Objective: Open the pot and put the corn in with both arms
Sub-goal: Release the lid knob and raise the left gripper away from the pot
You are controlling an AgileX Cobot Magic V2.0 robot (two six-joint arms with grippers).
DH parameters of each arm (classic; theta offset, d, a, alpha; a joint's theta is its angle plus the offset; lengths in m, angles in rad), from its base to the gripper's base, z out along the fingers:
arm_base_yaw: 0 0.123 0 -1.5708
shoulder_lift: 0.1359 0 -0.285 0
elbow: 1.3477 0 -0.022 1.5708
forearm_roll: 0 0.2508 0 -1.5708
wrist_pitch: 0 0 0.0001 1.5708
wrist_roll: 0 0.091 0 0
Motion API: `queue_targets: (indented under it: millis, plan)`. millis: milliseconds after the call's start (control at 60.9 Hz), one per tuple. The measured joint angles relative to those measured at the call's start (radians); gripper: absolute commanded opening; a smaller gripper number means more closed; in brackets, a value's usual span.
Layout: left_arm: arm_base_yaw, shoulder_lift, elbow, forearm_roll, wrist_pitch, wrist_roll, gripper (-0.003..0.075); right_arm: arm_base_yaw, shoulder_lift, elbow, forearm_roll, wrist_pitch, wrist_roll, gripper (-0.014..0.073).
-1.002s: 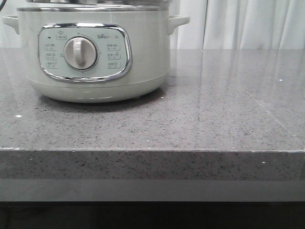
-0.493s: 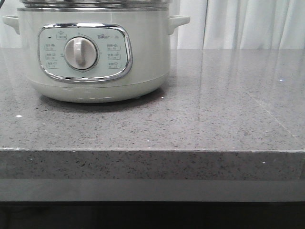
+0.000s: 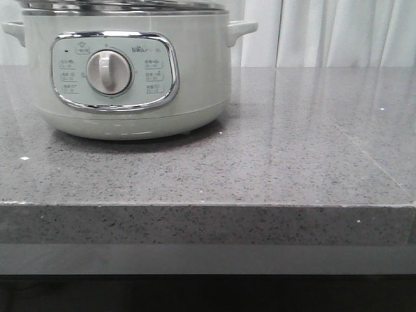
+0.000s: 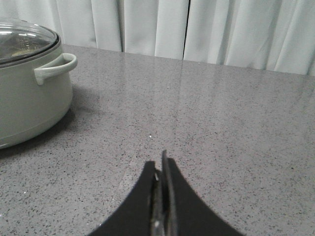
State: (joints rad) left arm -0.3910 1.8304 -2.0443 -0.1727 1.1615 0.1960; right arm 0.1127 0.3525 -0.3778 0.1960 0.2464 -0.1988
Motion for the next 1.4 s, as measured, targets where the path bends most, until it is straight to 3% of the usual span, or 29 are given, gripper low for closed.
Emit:
queue_targets:
  millis: [509,870,1018,1248,1396]
  plan:
    - [0.006,-0.017,0.063,-0.057,-0.072,-0.001,0.0146,0.000,0.000,0.000,0.000,0.000,0.000,-0.0060]
    - [0.006,-0.017,0.063,-0.053,-0.072,-0.001,0.0424,0.000,0.000,0.000,0.000,0.000,0.000,-0.0060]
    - [0.007,-0.021,0.061,-0.028,-0.074,-0.002,0.0482,0.000,0.000,0.000,0.000,0.000,0.000,-0.0060]
    - [0.007,-0.054,0.039,-0.004,-0.070,-0.002,0.0467,0.000,0.000,0.000,0.000,0.000,0.000,-0.0060]
    - [0.011,-0.125,0.028,0.008,-0.074,-0.002,0.0305,0.000,0.000,0.000,0.000,0.000,0.000,-0.0060]
